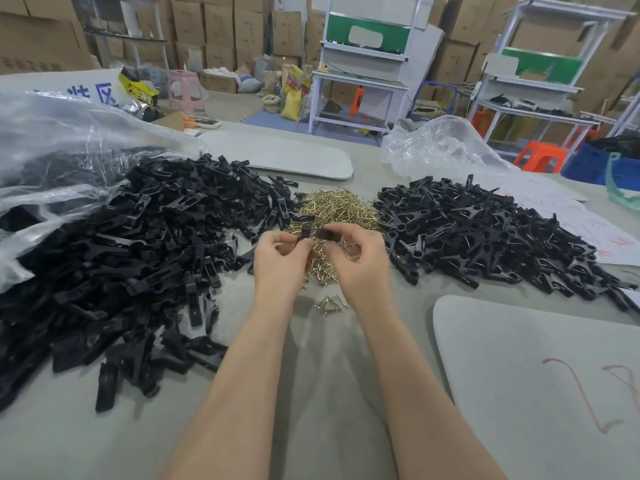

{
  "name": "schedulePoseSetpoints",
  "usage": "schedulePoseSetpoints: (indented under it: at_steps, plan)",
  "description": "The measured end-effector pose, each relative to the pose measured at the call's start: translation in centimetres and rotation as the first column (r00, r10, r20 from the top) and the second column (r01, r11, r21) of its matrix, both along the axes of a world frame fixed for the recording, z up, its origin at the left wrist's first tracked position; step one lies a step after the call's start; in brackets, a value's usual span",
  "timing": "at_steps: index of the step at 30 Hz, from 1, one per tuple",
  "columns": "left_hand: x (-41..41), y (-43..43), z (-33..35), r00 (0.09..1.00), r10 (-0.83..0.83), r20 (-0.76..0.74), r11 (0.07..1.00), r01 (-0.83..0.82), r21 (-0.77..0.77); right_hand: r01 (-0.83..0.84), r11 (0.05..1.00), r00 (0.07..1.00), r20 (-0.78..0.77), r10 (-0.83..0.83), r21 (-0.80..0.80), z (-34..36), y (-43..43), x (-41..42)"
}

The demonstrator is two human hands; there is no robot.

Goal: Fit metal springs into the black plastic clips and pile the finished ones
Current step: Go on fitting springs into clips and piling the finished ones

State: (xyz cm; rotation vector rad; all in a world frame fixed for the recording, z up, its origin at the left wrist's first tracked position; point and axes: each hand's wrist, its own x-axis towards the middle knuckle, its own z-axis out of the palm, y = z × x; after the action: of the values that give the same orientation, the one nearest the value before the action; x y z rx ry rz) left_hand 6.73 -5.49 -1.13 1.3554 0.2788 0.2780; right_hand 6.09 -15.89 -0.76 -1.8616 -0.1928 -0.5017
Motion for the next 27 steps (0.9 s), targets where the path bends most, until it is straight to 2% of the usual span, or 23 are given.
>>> schedulePoseSetpoints:
  at_steps: [3, 9, 14, 18, 21, 24, 27]
  plan:
    - [0.0, -0.1, 0.0, 1.0, -0.008, -0.004, 1.0, 0.008, -0.01, -0.069, 0.997, 0.997, -0.021, 0.07, 0.043, 0.1, 0.4, -0.2]
    - [0.0, -0.2, -0.1, 0.998, -0.069, 0.007, 0.973, 0.069, -0.222, -0.092, 0.984, 0.984, -0.136, 0.113, 0.153, 0.2, 0.4, 0.1]
    - [-0.1, -0.3, -0.2, 0.999, -0.034, 0.024, 0.999, 0.034, 0.009, -0.054, 0.998, 0.996, -0.067, 0.056, 0.032, -0.3, 1.0, -0.1]
    - [-0.1, -0.3, -0.1, 0.998, 0.026, 0.058, 1.0, -0.025, -0.007, -0.049, 0.991, 0.987, -0.144, 0.067, 0.121, -0.5, 1.8, -0.4]
    - [0.0, -0.2, -0.1, 0.996, 0.072, 0.059, 0.996, -0.069, -0.053, -0.036, 0.96, 0.965, -0.241, 0.105, 0.277, -0.6, 2.2, -0.3]
    - [0.0, -0.2, 0.0, 0.995, 0.078, 0.057, 0.984, -0.067, -0.167, -0.057, 0.866, 0.912, -0.327, 0.247, 0.496, -0.4, 2.4, -0.1]
    - [-0.1, -0.3, 0.3, 0.999, 0.043, 0.033, 0.956, -0.032, -0.291, -0.085, 0.783, 0.861, -0.351, 0.369, 0.616, -0.1, 2.4, -0.1]
